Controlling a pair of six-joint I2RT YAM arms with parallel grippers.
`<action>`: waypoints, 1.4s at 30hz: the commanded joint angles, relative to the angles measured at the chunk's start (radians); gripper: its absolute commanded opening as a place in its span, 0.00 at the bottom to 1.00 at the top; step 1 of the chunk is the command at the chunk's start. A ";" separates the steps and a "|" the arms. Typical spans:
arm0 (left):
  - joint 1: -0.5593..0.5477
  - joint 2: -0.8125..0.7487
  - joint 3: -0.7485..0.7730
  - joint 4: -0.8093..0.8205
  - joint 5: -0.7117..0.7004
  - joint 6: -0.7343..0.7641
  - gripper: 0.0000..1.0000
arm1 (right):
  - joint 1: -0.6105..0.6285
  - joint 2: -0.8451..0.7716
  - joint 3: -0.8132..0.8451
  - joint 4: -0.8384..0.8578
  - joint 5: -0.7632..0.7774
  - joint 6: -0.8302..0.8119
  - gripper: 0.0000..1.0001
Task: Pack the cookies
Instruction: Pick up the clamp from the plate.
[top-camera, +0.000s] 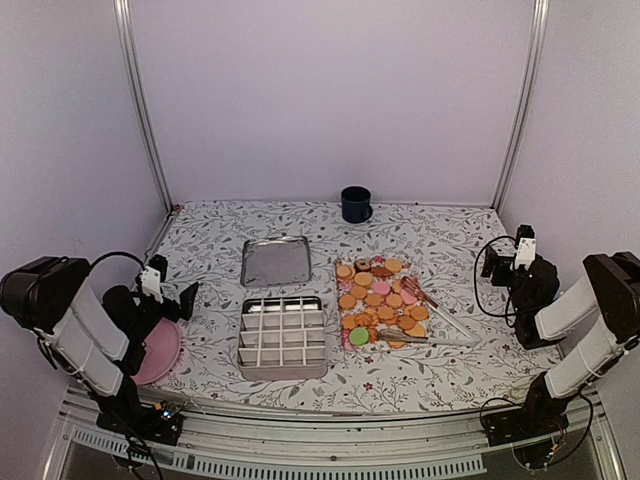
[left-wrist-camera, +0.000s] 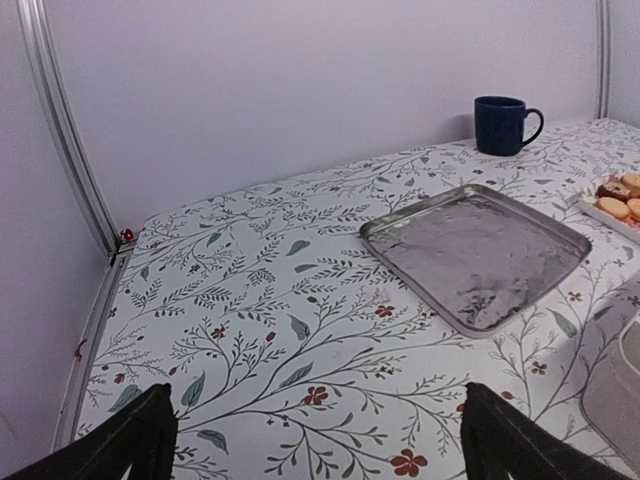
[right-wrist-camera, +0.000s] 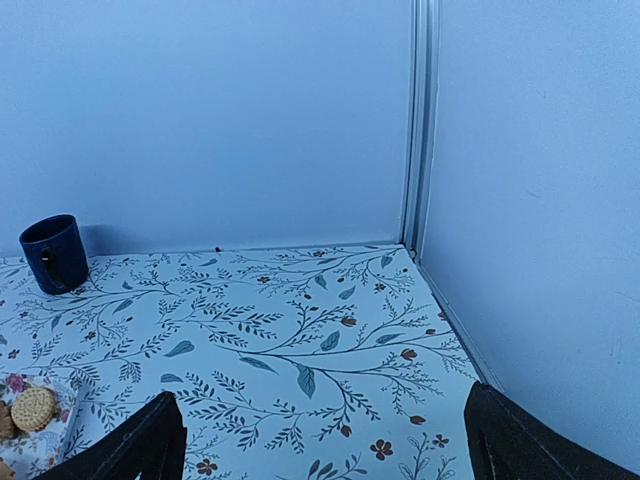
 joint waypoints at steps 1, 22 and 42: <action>-0.014 0.006 -0.023 0.336 -0.005 0.014 0.99 | -0.005 0.006 0.012 0.022 -0.005 -0.003 0.99; -0.005 -0.183 0.082 0.014 -0.138 -0.050 0.99 | 0.009 -0.203 0.148 -0.393 0.065 0.014 0.99; -0.026 -0.302 0.782 -1.622 0.253 0.172 0.99 | 0.360 -0.169 0.629 -1.437 -0.265 0.136 0.81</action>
